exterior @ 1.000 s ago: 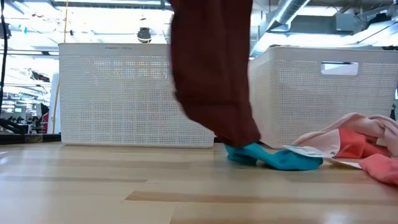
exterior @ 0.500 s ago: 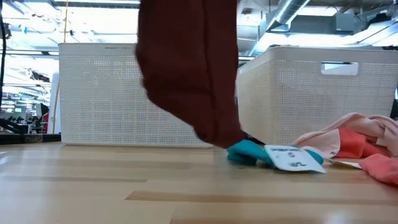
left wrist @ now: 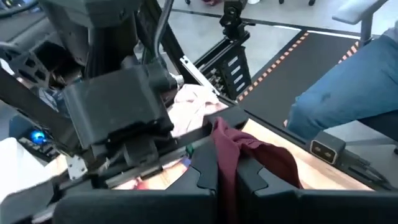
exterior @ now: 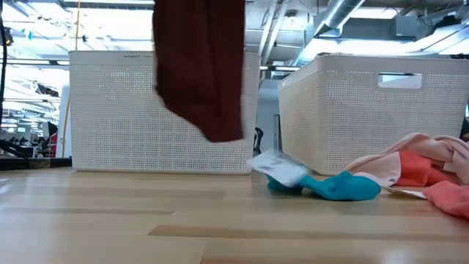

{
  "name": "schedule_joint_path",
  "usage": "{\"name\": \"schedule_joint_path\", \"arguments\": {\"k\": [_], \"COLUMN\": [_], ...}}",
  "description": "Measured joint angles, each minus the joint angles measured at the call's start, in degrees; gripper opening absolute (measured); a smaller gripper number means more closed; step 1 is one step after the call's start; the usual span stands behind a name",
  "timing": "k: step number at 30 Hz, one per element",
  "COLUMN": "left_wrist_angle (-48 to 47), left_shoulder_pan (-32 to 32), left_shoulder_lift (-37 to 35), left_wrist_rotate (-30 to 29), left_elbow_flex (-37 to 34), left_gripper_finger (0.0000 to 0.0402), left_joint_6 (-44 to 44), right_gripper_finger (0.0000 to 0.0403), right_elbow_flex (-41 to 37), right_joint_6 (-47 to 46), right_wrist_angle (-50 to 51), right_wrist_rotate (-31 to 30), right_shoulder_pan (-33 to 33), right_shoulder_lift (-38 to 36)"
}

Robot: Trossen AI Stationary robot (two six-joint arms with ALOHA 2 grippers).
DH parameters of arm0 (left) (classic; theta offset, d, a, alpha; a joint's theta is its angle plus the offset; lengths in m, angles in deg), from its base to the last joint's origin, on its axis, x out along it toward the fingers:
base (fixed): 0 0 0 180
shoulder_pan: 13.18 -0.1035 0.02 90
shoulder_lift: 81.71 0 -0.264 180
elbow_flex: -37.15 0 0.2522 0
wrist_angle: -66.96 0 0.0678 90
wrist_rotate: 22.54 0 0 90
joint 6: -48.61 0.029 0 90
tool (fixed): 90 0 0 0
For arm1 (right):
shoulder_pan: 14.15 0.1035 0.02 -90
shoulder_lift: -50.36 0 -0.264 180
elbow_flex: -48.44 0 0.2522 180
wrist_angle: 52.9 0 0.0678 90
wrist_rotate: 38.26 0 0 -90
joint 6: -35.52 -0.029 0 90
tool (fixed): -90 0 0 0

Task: Sort clothes
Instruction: Put the dark red underwear into the right white laundry organizer

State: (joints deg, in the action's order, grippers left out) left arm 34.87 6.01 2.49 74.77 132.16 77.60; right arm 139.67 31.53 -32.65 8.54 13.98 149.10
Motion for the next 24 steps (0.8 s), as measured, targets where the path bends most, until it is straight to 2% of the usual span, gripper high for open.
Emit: {"name": "schedule_joint_path", "arguments": {"k": [4, 7, 10, 14, 15, 17, 20, 24], "left_wrist_angle": [1.4, 2.6, 2.7, 2.4, 2.4, 2.2, 1.2, -2.6], "left_shoulder_pan": [0.0, 0.0, 0.0, 0.0, 0.0, 0.0, 0.4, 1.2], "left_shoulder_lift": [0.0, 0.0, 0.0, 0.0, 0.0, 0.0, -0.5, -2.7], "left_wrist_rotate": [0.0, 0.0, 0.0, -0.1, -0.1, -0.7, -5.4, -14.7], "left_elbow_flex": [0.0, 0.0, 0.0, 0.0, 0.0, 0.0, 0.0, 0.0], "left_gripper_finger": [0.0002, 0.0002, 0.0002, 0.0002, 0.0002, 0.0003, 0.0018, 0.0072], "left_joint_6": [1.4, 1.9, 2.7, 2.7, 2.7, 2.3, 1.7, 1.8], "right_gripper_finger": [0.0270, 0.0229, 0.0160, 0.0039, 0.0021, 0.0014, 0.0010, 0.0003], "right_elbow_flex": [0.0, 0.0, 0.0, 0.0, 0.0, 0.0, 0.0, 0.0], "right_joint_6": [0.1, 2.0, 4.9, 7.8, 8.5, 8.9, 9.3, 11.4], "right_wrist_angle": [-0.9, -2.8, -5.2, -6.1, -6.1, -6.1, -6.1, -5.7], "right_wrist_rotate": [0.0, 0.0, 0.0, 0.4, 0.9, 1.2, 1.1, -2.2], "right_shoulder_pan": [-0.9, -1.2, -1.2, -1.1, -1.1, -1.1, -1.2, -0.6], "right_shoulder_lift": [0.0, 0.0, 0.0, 0.0, 0.0, 0.0, 0.0, -0.2]}}
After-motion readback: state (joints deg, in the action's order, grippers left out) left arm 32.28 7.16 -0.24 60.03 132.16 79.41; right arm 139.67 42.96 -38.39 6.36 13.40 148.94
